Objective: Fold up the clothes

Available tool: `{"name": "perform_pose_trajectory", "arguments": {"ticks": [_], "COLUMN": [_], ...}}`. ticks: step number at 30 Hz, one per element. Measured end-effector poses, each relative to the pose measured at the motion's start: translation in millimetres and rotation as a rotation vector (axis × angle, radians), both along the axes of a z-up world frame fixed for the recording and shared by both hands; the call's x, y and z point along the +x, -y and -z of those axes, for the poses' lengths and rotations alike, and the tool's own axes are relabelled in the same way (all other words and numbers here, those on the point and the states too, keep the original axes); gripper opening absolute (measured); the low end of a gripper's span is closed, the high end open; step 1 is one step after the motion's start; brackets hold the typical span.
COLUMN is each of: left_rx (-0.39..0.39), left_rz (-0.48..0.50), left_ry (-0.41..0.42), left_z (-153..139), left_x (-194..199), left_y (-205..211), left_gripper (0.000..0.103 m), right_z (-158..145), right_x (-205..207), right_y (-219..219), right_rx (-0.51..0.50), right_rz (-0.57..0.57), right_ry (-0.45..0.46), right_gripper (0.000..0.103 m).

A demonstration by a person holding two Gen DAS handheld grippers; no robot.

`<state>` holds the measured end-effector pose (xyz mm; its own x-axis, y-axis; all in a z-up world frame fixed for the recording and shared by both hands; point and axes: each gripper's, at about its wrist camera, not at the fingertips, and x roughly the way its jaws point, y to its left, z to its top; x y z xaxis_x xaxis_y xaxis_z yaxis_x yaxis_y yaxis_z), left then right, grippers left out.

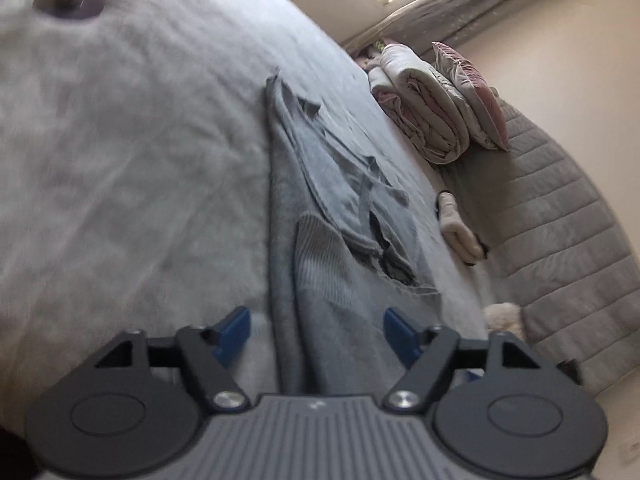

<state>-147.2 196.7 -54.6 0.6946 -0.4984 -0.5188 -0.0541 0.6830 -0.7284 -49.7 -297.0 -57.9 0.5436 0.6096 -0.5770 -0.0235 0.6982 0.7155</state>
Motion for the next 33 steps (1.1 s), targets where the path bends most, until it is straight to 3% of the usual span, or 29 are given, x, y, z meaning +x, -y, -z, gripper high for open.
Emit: {"name": "perform_pose_trajectory", "arguments": {"ticks": [5, 13, 19, 33], "left_rx": [-0.095, -0.249, -0.328, -0.338], "left_rz": [0.043, 0.159, 0.138, 0.135], "left_ry": [-0.039, -0.144, -0.16, -0.138], "left_z": [2.2, 17.6, 26.0, 28.4], "left_x": [-2.2, 3.2, 4.9, 4.4], "left_y": [-3.7, 1.8, 0.9, 4.3], "left_gripper": [0.095, 0.101, 0.102, 0.102], "right_z": [-1.7, -3.3, -1.0, 2.6], "right_x": [-6.1, -4.4, -4.1, -1.7], "right_y": [0.3, -16.7, -15.7, -16.0], "right_rx": [0.046, 0.053, 0.054, 0.062], "right_rz": [-0.036, -0.124, -0.129, -0.136], "right_ry": [-0.019, -0.048, -0.052, -0.055], "right_gripper": [0.075, 0.078, 0.079, 0.08]}}
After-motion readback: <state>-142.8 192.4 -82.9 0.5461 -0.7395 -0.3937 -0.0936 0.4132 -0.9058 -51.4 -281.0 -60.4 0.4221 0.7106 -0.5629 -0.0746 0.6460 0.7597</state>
